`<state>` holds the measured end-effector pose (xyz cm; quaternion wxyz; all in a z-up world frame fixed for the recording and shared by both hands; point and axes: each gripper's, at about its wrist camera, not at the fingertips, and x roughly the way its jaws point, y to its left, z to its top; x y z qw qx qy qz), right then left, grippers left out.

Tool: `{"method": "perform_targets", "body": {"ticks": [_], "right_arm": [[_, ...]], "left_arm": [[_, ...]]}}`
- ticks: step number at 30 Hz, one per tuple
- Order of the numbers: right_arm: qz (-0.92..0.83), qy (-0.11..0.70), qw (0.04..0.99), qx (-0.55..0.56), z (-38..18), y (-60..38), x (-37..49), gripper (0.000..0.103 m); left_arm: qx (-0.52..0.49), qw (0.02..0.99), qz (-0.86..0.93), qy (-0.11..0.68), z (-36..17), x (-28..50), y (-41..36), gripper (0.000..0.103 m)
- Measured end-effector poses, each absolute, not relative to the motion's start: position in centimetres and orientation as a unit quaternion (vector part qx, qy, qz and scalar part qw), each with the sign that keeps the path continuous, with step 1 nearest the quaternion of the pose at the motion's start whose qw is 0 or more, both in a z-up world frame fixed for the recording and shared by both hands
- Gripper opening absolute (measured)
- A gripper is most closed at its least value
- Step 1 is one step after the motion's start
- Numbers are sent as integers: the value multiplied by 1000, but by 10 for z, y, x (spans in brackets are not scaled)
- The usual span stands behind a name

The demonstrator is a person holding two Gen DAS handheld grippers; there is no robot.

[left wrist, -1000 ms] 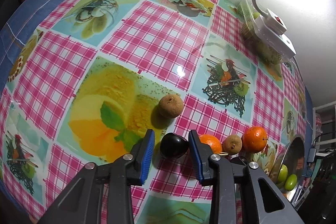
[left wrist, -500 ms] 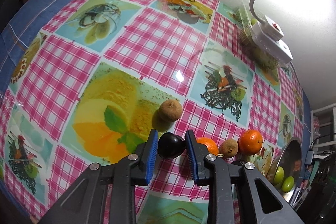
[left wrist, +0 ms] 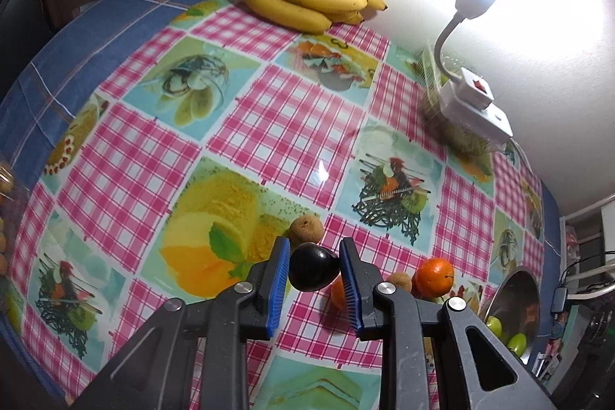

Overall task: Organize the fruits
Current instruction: 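Carry the dark plum and dark cherry in both tools over the steel bowl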

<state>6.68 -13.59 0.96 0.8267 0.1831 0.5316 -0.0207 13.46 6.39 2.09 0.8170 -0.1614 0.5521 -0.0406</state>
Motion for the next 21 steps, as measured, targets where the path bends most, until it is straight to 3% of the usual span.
{"method": "perform_targets", "body": {"ticks": [21], "right_arm": [[-66,519,826,211,17,-186,47,27]], "left_arm": [[-121,825,-62,548,34,127,20,28]]}}
